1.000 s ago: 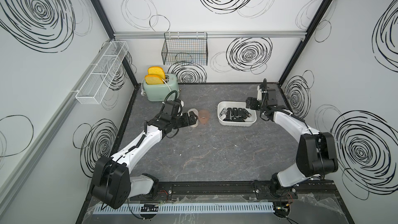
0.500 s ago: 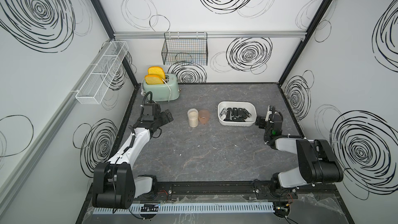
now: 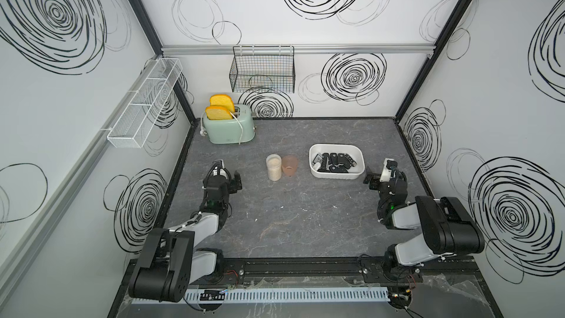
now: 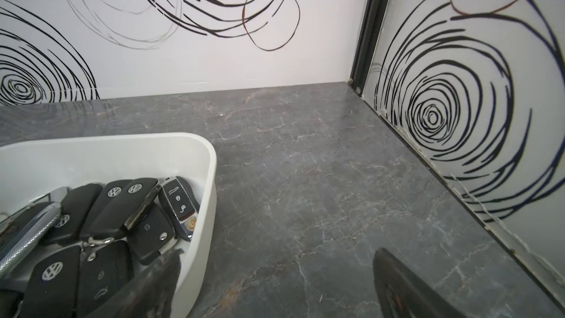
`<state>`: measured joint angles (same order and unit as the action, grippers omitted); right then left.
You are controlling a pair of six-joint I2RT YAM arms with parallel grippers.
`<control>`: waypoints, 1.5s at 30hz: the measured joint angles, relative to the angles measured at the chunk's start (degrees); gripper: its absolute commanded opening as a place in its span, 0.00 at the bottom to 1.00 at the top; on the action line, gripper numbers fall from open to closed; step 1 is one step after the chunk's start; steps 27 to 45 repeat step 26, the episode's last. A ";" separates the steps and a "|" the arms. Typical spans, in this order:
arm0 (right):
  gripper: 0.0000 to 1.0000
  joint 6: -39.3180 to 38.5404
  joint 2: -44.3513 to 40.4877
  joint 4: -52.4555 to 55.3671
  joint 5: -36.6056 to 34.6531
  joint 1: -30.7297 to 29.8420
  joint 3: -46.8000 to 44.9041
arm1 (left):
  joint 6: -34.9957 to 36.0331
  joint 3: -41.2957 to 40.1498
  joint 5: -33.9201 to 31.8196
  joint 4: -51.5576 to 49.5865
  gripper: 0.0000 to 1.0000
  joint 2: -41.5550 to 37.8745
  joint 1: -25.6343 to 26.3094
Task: Place the car key into the storage box
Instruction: Reset both arms
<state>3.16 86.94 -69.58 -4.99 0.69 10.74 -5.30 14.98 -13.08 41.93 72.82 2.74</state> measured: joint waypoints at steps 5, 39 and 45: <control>0.99 -0.07 0.00 -0.96 0.17 -0.13 0.02 | 1.38 0.11 1.27 12.33 0.98 5.92 0.66; 0.99 -1.27 0.02 -0.83 3.13 -0.07 0.63 | 3.43 -2.69 4.11 27.19 0.98 10.86 1.36; 0.99 -1.27 0.02 -0.83 3.13 -0.07 0.63 | 3.43 -2.69 4.11 27.19 0.98 10.86 1.36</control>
